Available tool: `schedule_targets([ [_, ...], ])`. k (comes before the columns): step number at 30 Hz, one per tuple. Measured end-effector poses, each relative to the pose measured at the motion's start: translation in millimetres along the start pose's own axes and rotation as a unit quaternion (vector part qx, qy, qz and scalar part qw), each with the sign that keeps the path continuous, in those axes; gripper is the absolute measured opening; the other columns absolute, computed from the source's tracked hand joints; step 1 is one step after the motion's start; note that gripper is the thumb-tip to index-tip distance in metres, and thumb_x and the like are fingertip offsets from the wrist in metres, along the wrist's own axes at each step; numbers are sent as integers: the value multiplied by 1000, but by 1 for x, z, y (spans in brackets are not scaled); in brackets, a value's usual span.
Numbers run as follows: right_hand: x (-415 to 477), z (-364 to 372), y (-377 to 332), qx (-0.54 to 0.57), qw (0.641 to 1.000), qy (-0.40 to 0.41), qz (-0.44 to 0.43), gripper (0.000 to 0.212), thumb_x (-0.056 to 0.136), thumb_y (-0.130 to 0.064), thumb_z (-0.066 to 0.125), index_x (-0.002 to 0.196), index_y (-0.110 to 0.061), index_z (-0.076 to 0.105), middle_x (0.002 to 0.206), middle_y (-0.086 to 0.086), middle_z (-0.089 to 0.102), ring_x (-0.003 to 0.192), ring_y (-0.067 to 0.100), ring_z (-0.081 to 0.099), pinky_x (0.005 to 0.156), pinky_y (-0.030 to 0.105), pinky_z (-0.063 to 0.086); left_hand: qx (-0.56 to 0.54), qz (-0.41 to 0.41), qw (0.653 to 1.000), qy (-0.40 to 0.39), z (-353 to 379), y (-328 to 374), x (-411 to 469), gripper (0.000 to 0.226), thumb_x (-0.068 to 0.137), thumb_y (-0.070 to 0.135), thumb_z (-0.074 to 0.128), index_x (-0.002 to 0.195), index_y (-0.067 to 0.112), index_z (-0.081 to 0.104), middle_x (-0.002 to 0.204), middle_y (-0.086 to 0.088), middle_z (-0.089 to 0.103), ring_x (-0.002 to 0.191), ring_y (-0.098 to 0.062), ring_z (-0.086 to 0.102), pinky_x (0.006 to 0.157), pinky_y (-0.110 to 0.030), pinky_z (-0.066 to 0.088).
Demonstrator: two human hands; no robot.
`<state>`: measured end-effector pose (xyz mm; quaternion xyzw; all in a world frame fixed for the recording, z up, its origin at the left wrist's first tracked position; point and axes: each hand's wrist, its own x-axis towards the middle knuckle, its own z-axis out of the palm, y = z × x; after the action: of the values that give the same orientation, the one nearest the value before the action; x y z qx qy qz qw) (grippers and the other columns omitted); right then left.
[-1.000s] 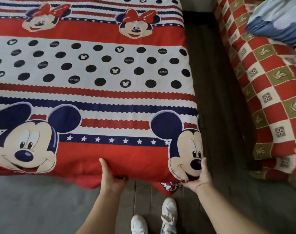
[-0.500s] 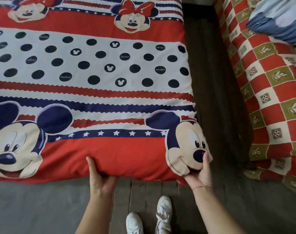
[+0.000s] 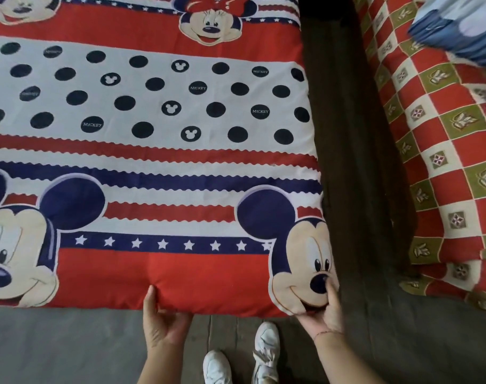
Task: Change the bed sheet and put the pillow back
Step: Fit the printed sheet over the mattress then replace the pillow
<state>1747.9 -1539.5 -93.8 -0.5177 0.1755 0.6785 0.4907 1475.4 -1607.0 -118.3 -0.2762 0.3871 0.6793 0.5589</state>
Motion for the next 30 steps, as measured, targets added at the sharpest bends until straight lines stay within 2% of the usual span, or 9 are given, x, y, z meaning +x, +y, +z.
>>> schedule_targets([
  [2,-1,-4,3,-22,999,44,0,67,61,-31,86,122,-17,62,92,11,75,104,33,59,86,54,47,23,12,998,63,-12,3,1,8,78,26,65,84,22,67,82,2,74,91,-19,68,88,-45,50],
  [4,-3,-2,4,-69,994,86,-3,86,25,-36,98,102,-16,63,99,11,70,95,29,59,77,46,48,49,22,993,105,-20,9,9,3,79,23,59,78,22,57,74,2,66,81,-16,60,84,-37,47],
  [8,-2,6,9,-129,976,173,-7,38,87,-49,61,98,-13,56,108,12,57,78,23,53,61,32,48,137,4,981,136,-15,20,18,9,82,23,53,72,23,51,75,3,48,72,-13,49,74,-31,42],
  [11,-9,14,15,-127,974,186,13,55,88,-62,51,114,-13,52,97,13,56,78,26,51,76,37,47,139,-29,981,133,-6,27,12,10,70,19,63,69,21,53,73,1,51,74,-15,51,73,-33,41],
  [14,-23,21,33,-79,982,167,37,64,84,-73,41,103,-15,59,104,14,57,93,32,53,92,45,43,109,-37,988,100,-5,42,-4,29,43,17,79,62,19,57,62,-1,57,61,-19,52,66,-36,37],
  [17,-35,28,64,-44,983,163,68,66,83,-73,38,106,-14,58,128,14,53,119,33,47,105,51,35,49,-15,991,120,-11,70,-18,19,81,34,66,76,20,54,63,-1,54,62,-19,49,69,-35,39],
  [22,-53,46,133,-63,977,165,118,72,88,-70,32,104,-4,54,134,16,53,129,32,48,110,50,30,-17,5,994,105,-30,150,-17,44,82,57,61,100,17,55,100,-6,57,92,-24,55,91,-46,39],
  [26,-59,71,210,-32,984,118,126,79,91,-70,21,145,-14,35,150,12,40,137,29,39,111,48,26,-33,12,995,97,-46,230,-8,45,81,57,61,98,16,55,103,-5,57,93,-24,55,104,-44,35],
  [30,-71,106,287,8,990,82,118,81,91,-71,19,153,-18,19,158,9,24,145,28,26,114,50,22,-7,22,994,111,-64,307,-4,59,90,62,46,123,13,50,117,-10,56,116,-29,51,112,-47,29],
])
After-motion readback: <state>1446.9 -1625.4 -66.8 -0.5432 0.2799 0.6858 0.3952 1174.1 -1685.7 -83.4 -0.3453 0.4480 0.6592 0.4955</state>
